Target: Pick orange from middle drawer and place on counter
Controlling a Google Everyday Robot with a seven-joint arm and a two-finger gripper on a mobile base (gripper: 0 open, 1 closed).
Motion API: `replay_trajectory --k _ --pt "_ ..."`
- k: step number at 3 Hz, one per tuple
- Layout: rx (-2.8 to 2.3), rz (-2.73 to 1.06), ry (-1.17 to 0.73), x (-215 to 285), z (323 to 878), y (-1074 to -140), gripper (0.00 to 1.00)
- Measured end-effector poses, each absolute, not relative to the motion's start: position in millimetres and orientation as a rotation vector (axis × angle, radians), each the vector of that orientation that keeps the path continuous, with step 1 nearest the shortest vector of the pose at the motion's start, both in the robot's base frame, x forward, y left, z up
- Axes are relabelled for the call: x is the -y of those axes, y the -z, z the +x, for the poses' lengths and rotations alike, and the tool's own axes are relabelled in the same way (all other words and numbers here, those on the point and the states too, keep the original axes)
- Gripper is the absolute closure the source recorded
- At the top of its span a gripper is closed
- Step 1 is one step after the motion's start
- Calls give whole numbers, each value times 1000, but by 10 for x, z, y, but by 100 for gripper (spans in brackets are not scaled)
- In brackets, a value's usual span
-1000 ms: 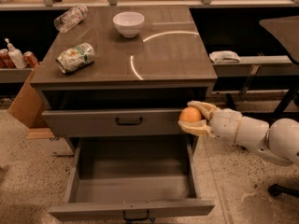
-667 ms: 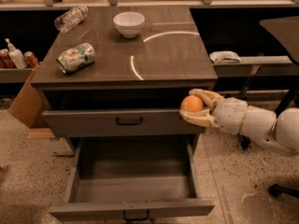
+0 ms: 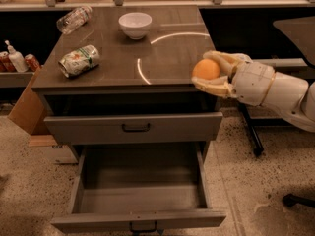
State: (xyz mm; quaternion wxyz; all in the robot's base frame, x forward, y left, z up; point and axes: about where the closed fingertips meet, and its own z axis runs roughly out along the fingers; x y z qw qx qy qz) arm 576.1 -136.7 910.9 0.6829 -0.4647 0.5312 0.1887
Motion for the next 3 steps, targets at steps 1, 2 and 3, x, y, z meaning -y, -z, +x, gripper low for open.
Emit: replay_trajectory --k 1,2,3 --pt "-1182 -1023 -426 1254 5985 -9362 100" --pt "-1238 -979 -441 1109 6349 -9440 100" --pt "-1335 -954 -463 941 6706 -9411 100"
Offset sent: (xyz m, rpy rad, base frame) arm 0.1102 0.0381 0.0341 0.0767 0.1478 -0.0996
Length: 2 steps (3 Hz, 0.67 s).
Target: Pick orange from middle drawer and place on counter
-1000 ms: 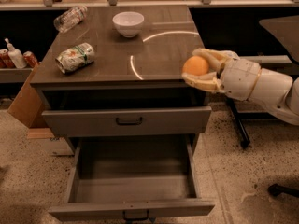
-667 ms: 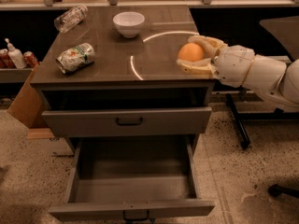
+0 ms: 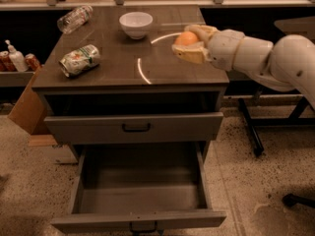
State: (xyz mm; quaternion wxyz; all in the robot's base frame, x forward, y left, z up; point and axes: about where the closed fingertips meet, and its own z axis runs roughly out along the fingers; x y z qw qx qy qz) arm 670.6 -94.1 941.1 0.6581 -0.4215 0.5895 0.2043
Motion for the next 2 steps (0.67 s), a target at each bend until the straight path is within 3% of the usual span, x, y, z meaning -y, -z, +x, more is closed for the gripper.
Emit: replay_trajectory --k 2 --pt "-1525 -964 -532 650 7317 -9021 100"
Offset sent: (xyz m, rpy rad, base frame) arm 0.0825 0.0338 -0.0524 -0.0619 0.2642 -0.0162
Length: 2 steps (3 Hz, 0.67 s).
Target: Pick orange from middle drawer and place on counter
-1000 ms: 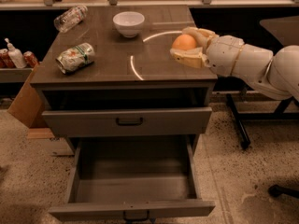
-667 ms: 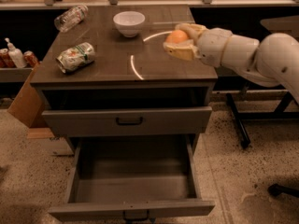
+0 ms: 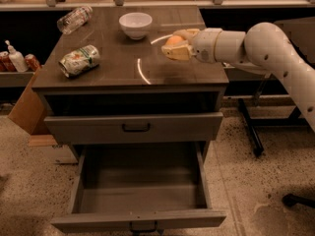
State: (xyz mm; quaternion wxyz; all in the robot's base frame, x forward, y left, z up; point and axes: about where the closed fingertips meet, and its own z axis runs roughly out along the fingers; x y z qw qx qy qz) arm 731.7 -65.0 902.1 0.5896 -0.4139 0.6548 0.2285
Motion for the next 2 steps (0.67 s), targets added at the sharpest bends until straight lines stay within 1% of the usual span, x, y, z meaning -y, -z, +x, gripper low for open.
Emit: replay_trajectory --k 1,2 --pt "-1562 -979 -564 545 7482 -8848 100" --pt "-1612 -1003 -560 444 7635 -8645 81"
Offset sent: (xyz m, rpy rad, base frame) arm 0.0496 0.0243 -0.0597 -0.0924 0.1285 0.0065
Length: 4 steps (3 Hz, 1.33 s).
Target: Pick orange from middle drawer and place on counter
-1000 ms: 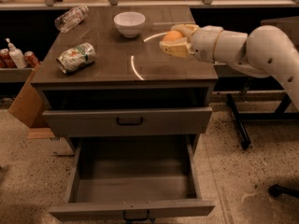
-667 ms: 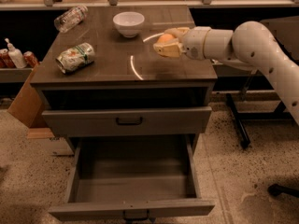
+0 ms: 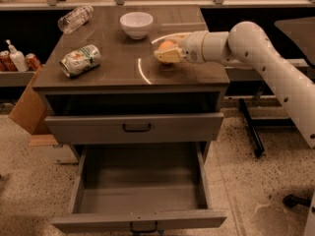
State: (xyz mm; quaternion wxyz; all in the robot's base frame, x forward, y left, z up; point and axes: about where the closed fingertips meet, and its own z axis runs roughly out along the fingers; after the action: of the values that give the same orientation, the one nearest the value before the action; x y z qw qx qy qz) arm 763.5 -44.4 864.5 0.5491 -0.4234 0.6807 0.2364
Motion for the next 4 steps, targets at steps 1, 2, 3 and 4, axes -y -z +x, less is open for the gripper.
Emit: replay_trajectory --k 1,2,3,4 --pt "-1642 -1020 -555 392 7719 -8530 58" --pt "-1655 -1031 -563 356 7764 -8463 28" --pt "-1654 -1033 -573 343 7767 -8456 4" --pt "-1642 -1026 -584 376 7748 -8491 0"
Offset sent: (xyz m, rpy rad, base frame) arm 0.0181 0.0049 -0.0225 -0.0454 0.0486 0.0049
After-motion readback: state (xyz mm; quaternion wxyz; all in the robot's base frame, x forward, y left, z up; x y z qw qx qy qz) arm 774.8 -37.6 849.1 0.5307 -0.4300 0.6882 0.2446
